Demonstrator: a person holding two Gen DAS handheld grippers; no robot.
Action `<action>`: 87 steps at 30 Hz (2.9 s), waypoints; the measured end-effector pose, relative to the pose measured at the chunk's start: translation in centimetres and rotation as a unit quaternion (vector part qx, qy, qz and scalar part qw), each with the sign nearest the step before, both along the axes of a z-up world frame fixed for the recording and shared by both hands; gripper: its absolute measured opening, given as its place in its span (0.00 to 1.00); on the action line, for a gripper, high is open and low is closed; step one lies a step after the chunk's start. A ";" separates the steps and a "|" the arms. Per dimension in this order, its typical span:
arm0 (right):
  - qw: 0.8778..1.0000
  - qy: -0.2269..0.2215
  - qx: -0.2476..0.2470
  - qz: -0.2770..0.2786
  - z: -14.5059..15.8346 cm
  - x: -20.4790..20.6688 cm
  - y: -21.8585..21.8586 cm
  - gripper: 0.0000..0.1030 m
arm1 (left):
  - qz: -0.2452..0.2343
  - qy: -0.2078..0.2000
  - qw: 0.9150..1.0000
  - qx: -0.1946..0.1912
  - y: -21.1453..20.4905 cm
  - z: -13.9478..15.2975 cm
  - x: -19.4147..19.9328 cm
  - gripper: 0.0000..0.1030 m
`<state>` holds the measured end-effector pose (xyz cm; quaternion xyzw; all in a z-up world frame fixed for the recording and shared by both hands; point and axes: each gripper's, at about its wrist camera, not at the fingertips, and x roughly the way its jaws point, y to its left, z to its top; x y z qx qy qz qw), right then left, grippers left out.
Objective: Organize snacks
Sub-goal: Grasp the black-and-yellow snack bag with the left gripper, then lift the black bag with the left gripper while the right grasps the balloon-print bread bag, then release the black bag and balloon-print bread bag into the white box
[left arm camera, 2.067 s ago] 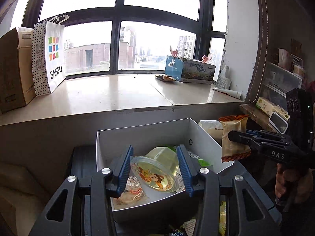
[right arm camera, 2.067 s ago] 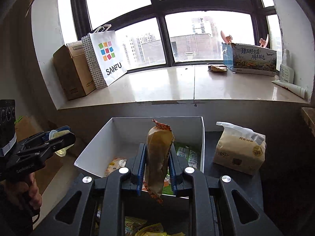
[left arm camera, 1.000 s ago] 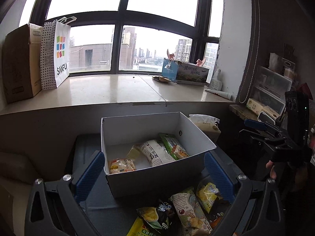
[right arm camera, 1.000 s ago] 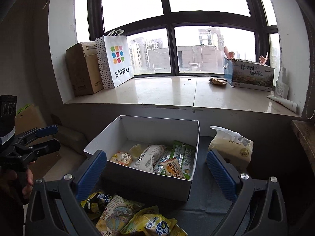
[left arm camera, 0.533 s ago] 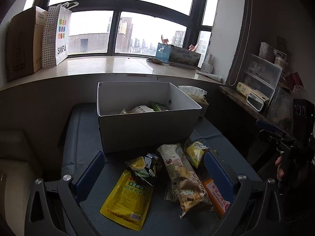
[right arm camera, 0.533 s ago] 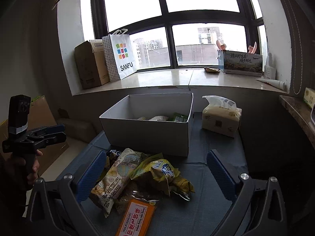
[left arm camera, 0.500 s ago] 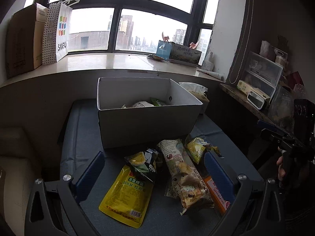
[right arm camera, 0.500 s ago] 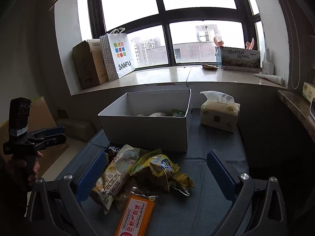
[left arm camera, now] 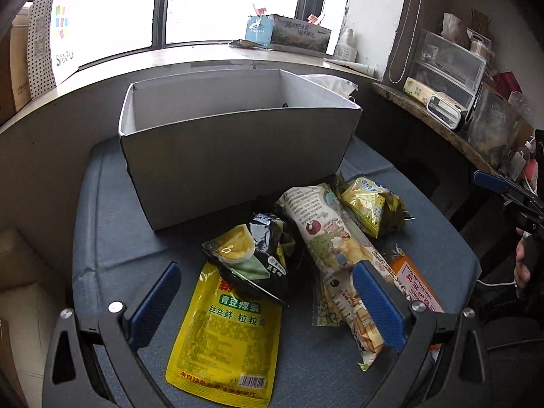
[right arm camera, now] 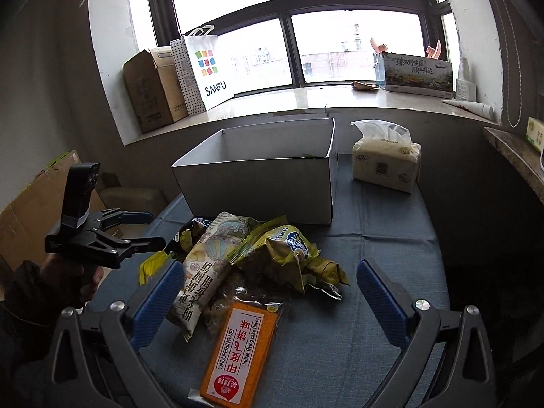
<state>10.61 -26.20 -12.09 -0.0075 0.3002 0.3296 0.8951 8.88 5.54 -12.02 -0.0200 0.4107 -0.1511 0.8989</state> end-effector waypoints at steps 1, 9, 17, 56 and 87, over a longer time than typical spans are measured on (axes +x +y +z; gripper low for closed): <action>1.000 0.001 -0.002 0.003 -0.1 -0.1 0.2 1.00 | -0.003 0.013 1.000 -0.006 0.2 -0.6 0.8 1.00; 0.999 0.007 -0.023 0.022 -1.1 -0.5 2.0 1.00 | -0.021 0.066 0.997 0.020 -0.6 -3.7 5.5 1.00; 0.999 0.012 -0.038 0.028 -1.8 -0.8 2.9 1.00 | 0.004 0.029 0.999 0.019 0.0 -2.5 4.8 0.38; 0.975 0.121 -0.114 0.149 -5.3 5.9 17.4 0.25 | 0.103 -0.113 0.986 -0.072 7.1 6.0 -9.0 0.37; 0.999 0.029 -0.010 -0.031 7.1 24.1 10.4 0.29 | 0.174 -0.101 0.979 -0.016 4.4 11.1 16.3 0.45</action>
